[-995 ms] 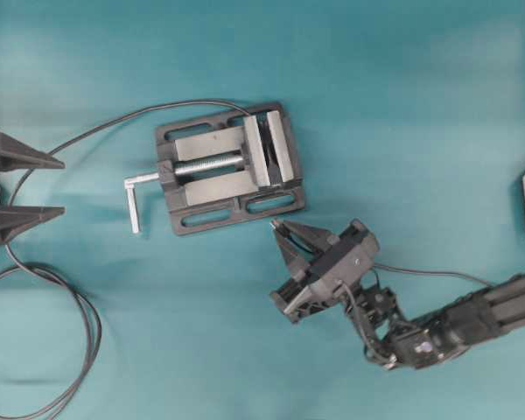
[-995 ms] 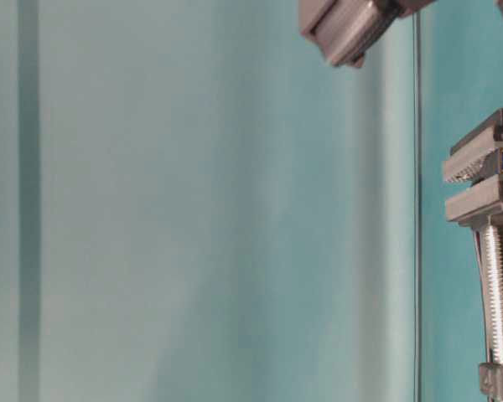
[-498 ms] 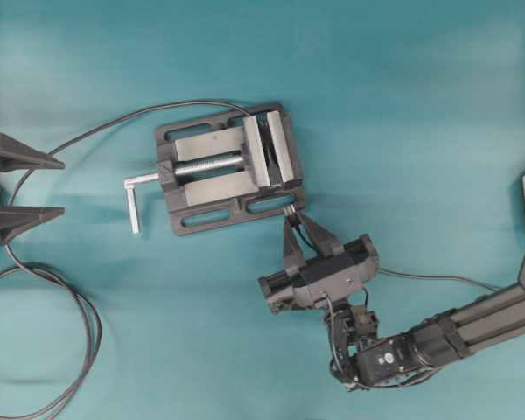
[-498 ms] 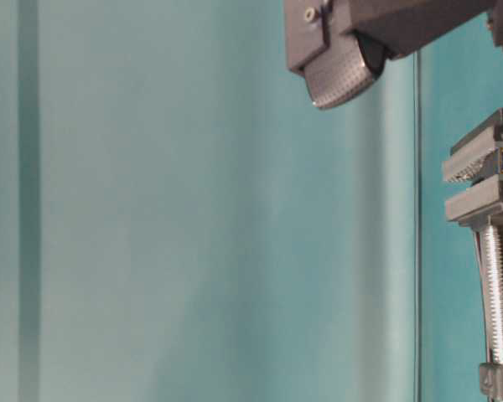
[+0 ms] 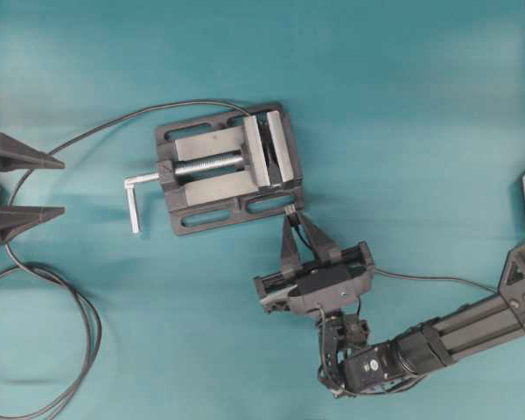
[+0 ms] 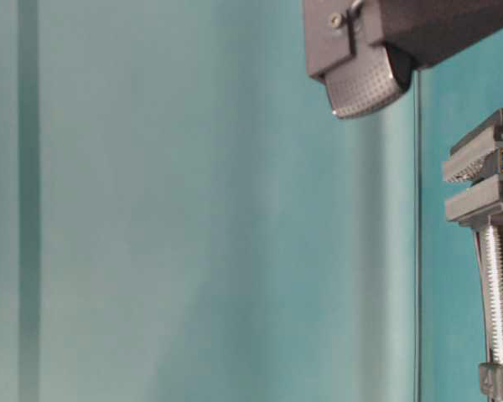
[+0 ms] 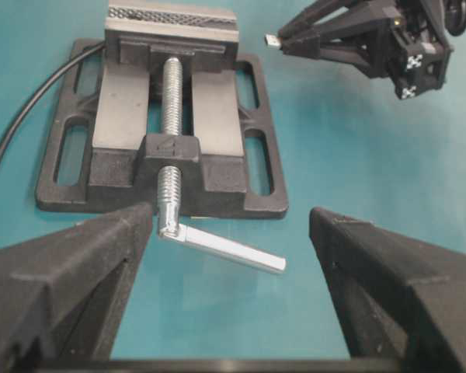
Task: Insert the USB cable into the fixed female connector.
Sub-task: 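Move the right gripper to align the plug with the vise-held socket, then advance the plug with the right gripper into the socket opening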
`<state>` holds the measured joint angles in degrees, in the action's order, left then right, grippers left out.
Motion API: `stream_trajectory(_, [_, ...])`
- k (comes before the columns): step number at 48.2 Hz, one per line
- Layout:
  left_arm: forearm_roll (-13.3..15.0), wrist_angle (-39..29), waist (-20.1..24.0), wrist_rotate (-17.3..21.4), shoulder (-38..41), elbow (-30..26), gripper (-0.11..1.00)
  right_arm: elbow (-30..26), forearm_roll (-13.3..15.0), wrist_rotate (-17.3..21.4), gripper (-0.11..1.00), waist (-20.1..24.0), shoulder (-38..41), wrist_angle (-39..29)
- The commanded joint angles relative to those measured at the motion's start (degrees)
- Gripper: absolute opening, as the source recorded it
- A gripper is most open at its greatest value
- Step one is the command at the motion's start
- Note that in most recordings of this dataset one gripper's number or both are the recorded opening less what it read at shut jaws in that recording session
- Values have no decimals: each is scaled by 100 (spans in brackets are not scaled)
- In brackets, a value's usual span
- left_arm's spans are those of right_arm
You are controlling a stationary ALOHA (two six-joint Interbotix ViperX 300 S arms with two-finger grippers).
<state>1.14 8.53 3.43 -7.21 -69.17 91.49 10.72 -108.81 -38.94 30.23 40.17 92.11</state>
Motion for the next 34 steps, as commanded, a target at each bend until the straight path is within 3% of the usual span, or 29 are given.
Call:
stream_trajectory(1, [0,53,9,-62,88,-62,99,-132,-9,-9,20,18,-105,88])
stream_trajectory(34, [0,53,9,-62,88,-62,99,-431,0,26,20,-176,-193,141])
